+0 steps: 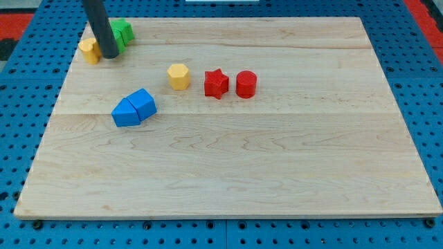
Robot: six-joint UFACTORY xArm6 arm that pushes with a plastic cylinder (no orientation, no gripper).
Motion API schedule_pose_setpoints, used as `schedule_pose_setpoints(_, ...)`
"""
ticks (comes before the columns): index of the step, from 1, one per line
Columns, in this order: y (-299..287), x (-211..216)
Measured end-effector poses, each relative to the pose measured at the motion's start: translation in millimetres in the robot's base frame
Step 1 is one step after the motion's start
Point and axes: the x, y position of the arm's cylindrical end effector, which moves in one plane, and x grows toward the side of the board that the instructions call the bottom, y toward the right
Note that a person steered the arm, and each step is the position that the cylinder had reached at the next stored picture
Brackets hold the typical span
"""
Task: Touch the left side of yellow heart
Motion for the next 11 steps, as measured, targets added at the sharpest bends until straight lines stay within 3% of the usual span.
schedule_pose_setpoints(1,12.1,45.9)
schedule_pose_setpoints(2,-38.4,86.2)
schedule_pose_setpoints(3,-96.0,84.1)
schedule_pose_setpoints(4,-98.4,81.1)
schedule_pose_setpoints(6,-97.1,12.4)
schedule_pose_setpoints(11,-76.9,2.3)
